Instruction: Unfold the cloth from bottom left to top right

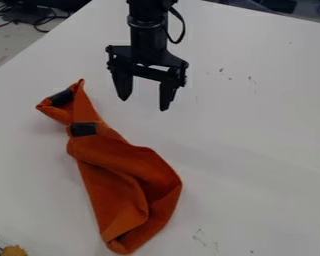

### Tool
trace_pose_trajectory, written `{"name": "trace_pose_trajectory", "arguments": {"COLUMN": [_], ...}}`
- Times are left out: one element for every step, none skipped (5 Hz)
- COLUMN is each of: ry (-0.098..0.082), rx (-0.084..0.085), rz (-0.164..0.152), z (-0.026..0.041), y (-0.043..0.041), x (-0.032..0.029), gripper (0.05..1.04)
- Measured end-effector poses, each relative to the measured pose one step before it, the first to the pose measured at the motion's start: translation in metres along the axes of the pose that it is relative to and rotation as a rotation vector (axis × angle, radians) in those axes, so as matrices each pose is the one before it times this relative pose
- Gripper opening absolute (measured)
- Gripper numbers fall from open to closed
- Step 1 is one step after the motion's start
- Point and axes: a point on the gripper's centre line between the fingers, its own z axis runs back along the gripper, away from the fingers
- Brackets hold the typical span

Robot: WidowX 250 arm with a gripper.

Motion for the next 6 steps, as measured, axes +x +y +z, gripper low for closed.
{"name": "trace_pose_trajectory", "arguments": {"ry": [0.0306, 0.0019, -0.0215, 0.0206, 0.0302, -0.0083], "rx": [0.0022, 0.0352, 0.0270, 0.0235, -0.0066, -0.0415], "rz": [0.0047, 0.0519, 0.0441, 0.0591, 0.0401, 0.0032], "z": [-0.00870, 0.00130, 0.00800, 0.00334, -0.01004, -0.00622], "y": [0.00031, 0.01948, 0.01726, 0.02092, 0.00852, -0.00357], "x": [-0.00330, -0.00934, -0.00714, -0.01394, -0.01315, 0.00018], "gripper": [1.001, 1.001, 1.001, 1.001, 1.001, 1.001]}}
